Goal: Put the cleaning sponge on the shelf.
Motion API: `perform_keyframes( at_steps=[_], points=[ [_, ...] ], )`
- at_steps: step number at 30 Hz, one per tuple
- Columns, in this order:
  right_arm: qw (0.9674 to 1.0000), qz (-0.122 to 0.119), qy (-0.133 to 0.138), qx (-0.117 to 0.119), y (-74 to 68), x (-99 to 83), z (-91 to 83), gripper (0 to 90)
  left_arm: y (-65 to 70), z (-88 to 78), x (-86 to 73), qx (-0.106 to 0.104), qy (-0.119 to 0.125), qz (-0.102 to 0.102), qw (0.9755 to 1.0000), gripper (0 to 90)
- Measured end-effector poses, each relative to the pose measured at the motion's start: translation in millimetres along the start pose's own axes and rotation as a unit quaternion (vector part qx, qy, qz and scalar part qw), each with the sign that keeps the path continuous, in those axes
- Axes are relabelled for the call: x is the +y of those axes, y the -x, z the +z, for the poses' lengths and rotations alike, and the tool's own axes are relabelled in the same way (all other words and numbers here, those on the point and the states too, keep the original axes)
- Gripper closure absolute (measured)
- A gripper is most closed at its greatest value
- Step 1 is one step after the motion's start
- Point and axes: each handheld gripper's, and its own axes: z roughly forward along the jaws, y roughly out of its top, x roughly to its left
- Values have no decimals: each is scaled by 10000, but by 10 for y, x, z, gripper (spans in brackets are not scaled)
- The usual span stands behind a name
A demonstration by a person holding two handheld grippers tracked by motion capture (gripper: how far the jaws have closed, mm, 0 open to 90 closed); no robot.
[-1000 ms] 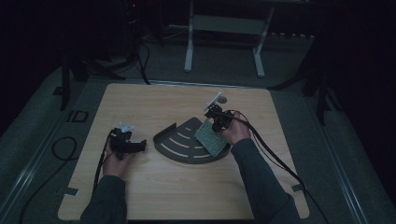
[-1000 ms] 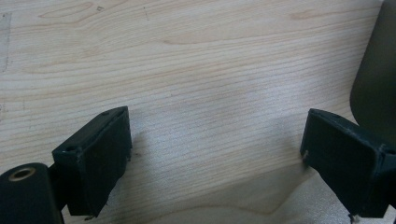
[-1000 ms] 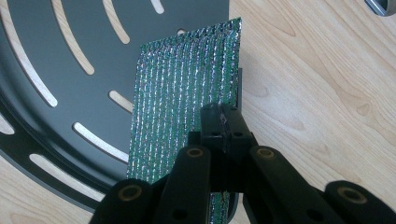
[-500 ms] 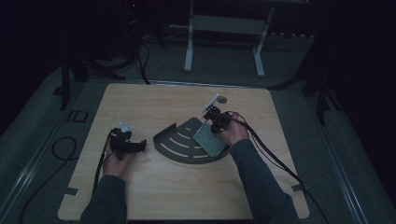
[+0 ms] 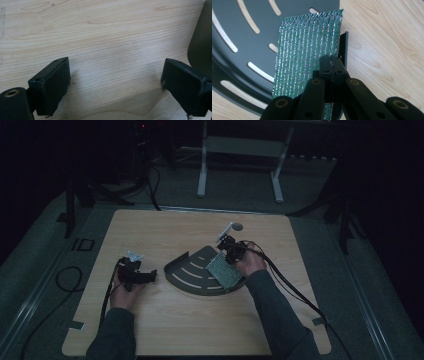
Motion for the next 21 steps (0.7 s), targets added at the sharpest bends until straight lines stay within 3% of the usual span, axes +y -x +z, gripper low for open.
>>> perform_keyframes(
  at_steps=[21],
  points=[
    [9999, -4, -96, -92, 15, 7, 55, 897, -2, -2, 1, 1, -16, 18, 10000, 94]
  ],
)
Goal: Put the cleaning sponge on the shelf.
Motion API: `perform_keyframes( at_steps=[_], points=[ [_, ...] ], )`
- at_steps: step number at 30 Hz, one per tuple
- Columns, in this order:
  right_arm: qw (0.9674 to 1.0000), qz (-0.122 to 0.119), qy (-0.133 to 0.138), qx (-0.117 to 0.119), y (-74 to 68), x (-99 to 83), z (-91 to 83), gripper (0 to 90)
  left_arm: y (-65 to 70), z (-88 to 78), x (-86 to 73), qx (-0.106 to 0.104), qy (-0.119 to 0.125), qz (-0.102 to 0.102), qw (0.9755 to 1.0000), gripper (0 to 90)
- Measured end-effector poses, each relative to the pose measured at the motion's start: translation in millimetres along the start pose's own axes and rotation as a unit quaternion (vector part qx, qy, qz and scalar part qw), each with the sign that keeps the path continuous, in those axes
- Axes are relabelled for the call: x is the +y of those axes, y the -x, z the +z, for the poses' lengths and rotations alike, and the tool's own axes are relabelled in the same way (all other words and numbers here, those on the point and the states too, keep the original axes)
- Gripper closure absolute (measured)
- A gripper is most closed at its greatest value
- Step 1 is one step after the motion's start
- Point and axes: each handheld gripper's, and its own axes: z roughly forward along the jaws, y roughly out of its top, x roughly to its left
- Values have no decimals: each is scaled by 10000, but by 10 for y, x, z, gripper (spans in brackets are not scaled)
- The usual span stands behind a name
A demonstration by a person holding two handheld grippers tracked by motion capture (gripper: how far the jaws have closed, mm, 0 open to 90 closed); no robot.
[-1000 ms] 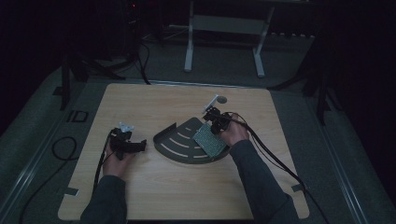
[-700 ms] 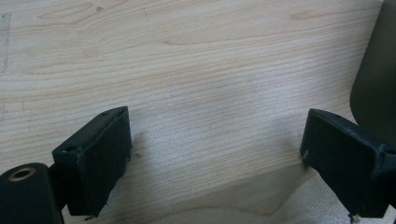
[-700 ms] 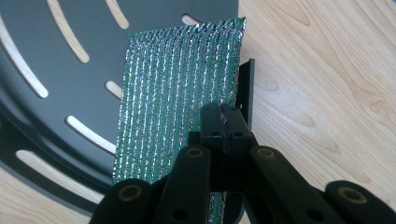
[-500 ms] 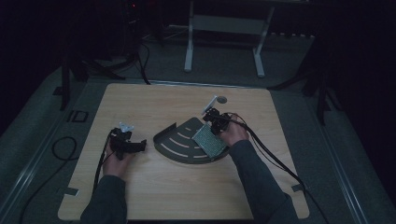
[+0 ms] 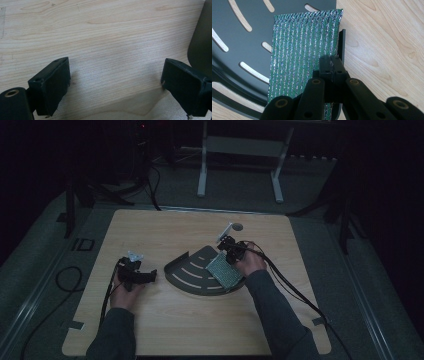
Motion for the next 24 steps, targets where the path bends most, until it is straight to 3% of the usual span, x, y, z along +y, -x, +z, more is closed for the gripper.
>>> perform_keyframes(
  at_steps=[24],
  points=[
    [10000, 4, -59, -79, 19, -3, 28, 861, 0, 0, 0, 0, 0, 1, 10000, 94]
  ],
)
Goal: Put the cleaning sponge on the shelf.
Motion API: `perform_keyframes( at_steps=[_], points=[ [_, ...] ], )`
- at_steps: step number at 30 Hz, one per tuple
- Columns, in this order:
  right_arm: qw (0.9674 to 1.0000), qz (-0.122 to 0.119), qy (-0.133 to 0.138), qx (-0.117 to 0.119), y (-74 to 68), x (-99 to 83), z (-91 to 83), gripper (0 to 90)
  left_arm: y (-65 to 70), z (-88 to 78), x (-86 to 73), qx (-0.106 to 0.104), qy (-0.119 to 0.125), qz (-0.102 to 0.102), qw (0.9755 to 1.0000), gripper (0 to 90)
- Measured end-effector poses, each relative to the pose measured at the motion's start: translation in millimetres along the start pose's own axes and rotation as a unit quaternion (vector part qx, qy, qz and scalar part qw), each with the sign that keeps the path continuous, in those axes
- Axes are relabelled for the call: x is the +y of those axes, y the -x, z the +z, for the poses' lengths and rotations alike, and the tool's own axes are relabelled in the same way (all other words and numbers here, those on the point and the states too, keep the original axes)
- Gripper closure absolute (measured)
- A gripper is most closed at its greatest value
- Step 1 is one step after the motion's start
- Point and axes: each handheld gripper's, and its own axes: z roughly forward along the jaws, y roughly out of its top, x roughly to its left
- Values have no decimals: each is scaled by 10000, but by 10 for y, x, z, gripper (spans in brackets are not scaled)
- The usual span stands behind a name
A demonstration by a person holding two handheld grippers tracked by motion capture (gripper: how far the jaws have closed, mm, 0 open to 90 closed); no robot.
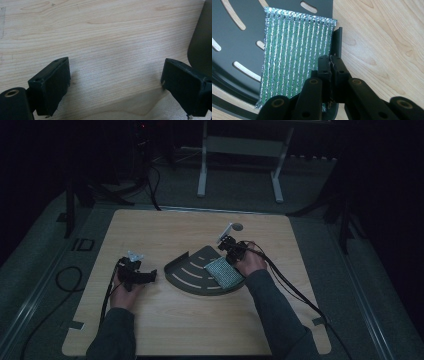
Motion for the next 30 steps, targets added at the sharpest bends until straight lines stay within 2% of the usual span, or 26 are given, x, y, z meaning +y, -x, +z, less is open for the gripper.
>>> perform_keyframes(
  at_steps=[11, 13, 15, 17, 19, 22, 24, 29, 30],
  points=[
    [9998, 21, 187, -53, 37, -51, -125, 696, 0, 0, 0, 0, 4, -4, 10000, 94],
    [9992, 158, 336, 118, 108, -97, -176, 640, 1, 1, 0, 0, 5, -5, 10000, 94],
    [9991, 213, 339, 143, 154, -137, -186, 612, 2, 2, 1, -1, 11, -14, 10000, 94],
    [9993, 182, 316, 109, 170, -155, -189, 600, 2, 2, 1, -1, 11, -13, 10000, 94],
    [9986, 243, 422, 204, 211, -221, -224, 587, 2, 2, 1, -1, 11, -14, 10000, 94],
    [9984, 290, 462, 148, 254, -299, -252, 570, 2, 3, 1, -1, 12, -15, 10000, 94],
    [9977, 363, 528, 197, 288, -356, -266, 562, 3, 4, 1, -2, 19, -22, 10000, 94],
    [9972, 449, 583, 140, 344, -469, -280, 537, 1, 2, 2, -1, 5, -7, 10000, 94],
    [9969, 480, 609, 97, 376, -551, -297, 521, 1, 2, 2, -1, 5, -5, 10000, 94]
  ],
)
